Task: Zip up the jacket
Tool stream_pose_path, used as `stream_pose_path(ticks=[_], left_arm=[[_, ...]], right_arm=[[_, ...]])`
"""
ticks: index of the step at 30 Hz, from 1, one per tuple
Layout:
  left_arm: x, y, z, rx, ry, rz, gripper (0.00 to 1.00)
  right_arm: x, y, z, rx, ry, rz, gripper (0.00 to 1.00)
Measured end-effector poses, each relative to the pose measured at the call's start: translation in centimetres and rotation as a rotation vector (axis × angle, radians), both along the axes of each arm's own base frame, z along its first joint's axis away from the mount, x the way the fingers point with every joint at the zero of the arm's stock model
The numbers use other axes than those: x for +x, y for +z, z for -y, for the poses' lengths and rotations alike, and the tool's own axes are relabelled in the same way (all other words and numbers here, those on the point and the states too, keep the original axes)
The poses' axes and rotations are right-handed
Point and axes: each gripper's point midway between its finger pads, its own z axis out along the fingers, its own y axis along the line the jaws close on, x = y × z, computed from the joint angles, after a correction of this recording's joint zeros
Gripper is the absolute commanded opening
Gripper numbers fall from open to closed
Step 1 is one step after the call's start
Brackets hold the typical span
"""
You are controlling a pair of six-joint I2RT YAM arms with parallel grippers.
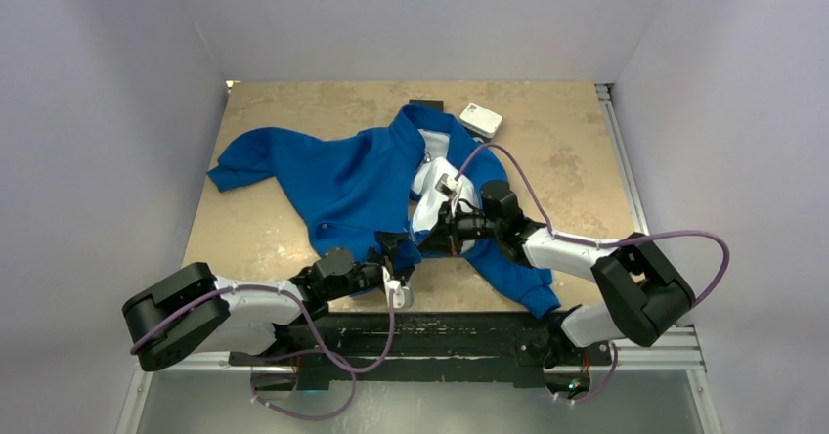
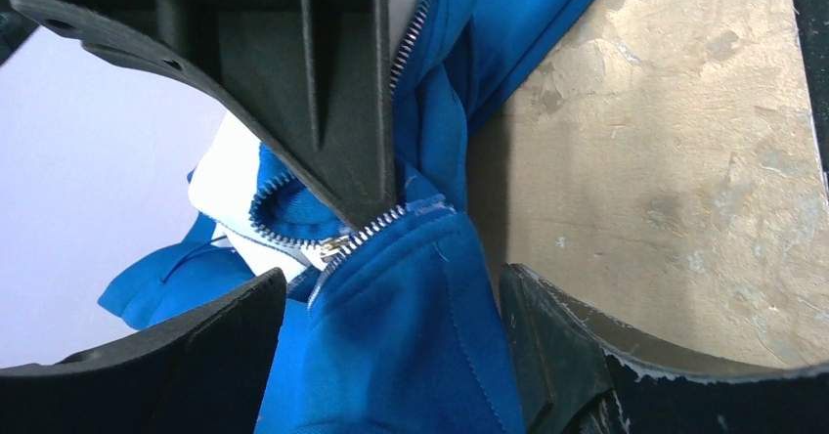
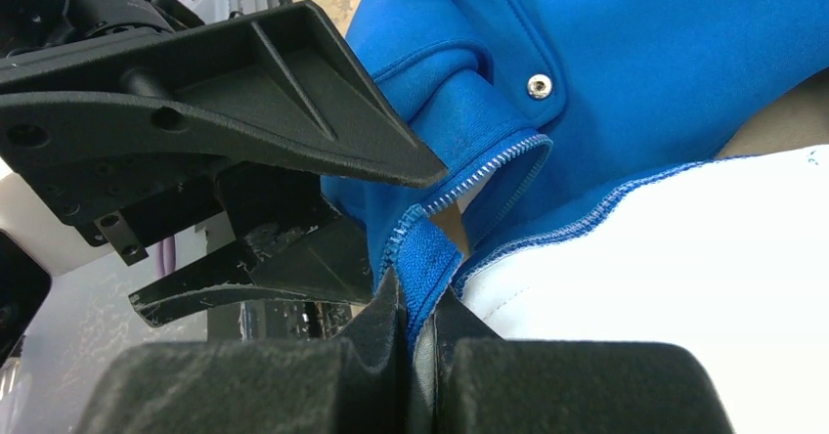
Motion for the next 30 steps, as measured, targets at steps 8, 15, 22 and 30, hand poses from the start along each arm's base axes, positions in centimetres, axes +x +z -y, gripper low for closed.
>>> stream_pose_path(ticks=[8, 15, 22, 30], left_arm=[[0.2, 0.5, 0.3, -0.014, 0.002, 0.006, 0.57], [0.4, 0.5, 0.4, -0.021, 0.007, -0.003, 0.25], [0.4, 1.0, 0.4, -0.032, 0.013, 0.005, 0.19], [0.2, 3.1, -0.4, -0.023, -0.009, -0.025, 0.00]], right_arm=[[-0.2, 0.0, -0.2, 0.007, 0.006, -0.008, 0.00], [-0.5, -0.3, -0.1, 0.002, 0.010, -0.020, 0.00], [-1.0, -0.6, 0.2, -0.012, 0.022, -0.030, 0.00], [-0.8, -0.2, 1.7, -0.048, 0.009, -0.004, 0.00]])
